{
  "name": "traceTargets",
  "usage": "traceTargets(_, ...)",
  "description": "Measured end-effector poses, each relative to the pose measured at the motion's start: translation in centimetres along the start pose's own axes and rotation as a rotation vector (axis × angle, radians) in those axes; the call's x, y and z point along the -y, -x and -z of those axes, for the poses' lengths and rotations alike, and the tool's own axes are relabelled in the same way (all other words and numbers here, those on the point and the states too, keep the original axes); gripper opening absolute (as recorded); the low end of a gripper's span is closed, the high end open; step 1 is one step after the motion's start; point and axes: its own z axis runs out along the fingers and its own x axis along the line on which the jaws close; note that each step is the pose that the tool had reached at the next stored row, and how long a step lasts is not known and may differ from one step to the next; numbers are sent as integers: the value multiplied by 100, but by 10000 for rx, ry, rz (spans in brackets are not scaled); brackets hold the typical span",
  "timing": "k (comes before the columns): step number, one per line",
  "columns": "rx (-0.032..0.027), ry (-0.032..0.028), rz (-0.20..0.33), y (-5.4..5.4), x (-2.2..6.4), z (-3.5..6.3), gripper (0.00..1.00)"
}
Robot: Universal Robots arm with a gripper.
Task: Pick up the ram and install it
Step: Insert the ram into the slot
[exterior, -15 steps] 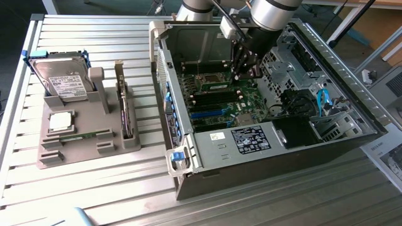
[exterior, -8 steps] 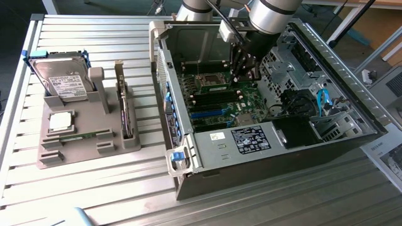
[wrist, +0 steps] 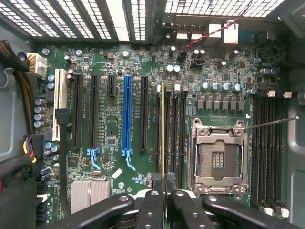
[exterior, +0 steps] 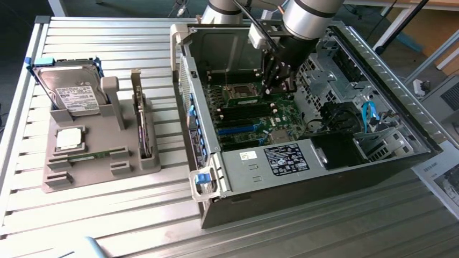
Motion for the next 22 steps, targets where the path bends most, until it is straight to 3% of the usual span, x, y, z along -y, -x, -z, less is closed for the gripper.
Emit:
traceTargets(8,-8,0,-1,-3,3,-130,12)
traceTargets(22,-2,-4,-126,-4,5,-159,12)
